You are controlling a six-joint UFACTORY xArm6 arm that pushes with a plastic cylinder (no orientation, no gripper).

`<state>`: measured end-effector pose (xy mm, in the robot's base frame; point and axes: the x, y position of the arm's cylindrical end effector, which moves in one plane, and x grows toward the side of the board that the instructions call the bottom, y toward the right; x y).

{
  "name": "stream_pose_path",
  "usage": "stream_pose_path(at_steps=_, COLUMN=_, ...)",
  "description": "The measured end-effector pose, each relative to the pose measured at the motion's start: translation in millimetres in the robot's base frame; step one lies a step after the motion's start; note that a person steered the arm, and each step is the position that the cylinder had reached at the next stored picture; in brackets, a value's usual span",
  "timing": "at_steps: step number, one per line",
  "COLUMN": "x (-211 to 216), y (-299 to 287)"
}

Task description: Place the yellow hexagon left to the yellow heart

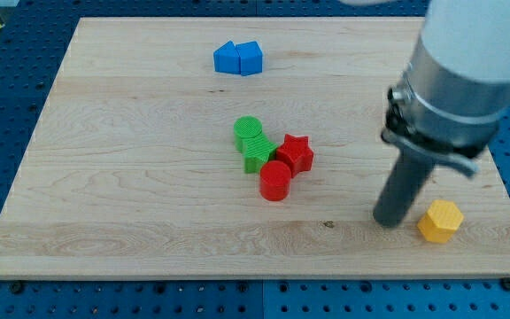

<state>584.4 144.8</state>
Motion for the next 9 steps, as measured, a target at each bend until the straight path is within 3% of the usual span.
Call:
stream_pose_path(at_steps=1, x=34, y=17)
stream_pose_path(at_steps=5, x=29, y=70)
stream_pose_path(at_steps=9, x=-68, y=46)
